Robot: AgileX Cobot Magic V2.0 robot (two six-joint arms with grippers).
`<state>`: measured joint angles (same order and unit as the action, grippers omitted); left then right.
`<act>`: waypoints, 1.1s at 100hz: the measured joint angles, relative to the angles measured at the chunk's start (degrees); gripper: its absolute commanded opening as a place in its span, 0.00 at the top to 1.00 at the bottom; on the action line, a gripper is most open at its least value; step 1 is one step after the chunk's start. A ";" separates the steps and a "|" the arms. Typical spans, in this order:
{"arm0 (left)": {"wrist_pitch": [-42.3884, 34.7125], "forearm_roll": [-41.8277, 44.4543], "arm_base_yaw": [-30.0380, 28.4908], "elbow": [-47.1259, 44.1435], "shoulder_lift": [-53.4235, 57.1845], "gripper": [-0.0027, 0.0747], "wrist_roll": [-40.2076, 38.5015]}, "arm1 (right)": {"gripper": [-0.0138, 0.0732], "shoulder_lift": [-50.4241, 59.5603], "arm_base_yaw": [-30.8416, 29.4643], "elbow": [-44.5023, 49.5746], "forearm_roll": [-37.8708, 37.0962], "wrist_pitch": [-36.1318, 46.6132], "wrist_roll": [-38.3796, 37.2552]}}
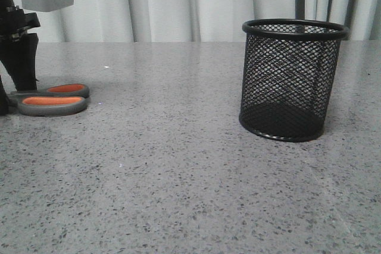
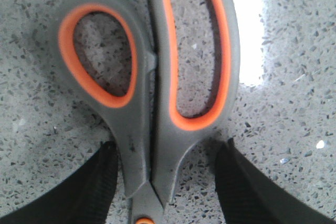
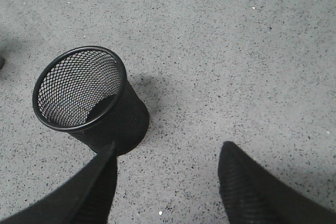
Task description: Put scissors into bucket
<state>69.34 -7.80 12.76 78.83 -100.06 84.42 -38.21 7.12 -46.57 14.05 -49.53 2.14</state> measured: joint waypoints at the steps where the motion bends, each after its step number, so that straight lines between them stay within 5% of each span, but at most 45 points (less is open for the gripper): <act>1: 0.00 0.00 0.00 0.00 0.00 0.57 0.00 | 0.40 0.00 0.00 0.00 0.00 0.00 0.00; 21: -0.29 -0.13 0.00 0.02 -0.10 1.00 0.13 | 0.40 0.00 0.00 0.00 0.00 0.00 0.00; 52: -1.42 -0.22 0.35 0.02 1.24 0.99 -2.28 | 0.40 0.00 0.00 -0.02 0.00 0.00 0.00; 83: -1.31 -0.22 4.61 5.22 13.74 0.99 -6.31 | 0.40 0.00 0.00 -0.02 1.85 0.15 0.00; 97: -0.61 -0.11 9.22 8.23 19.59 0.99 -9.12 | 0.40 0.00 0.00 -0.02 10.18 1.36 3.96; 110: -0.14 2.70 15.95 9.63 23.85 0.99 -12.46 | 0.40 0.00 0.00 -0.02 26.27 2.23 12.51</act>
<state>69.20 -5.10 28.72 88.46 -76.21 71.96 -38.21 7.12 -46.60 40.32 -47.30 14.65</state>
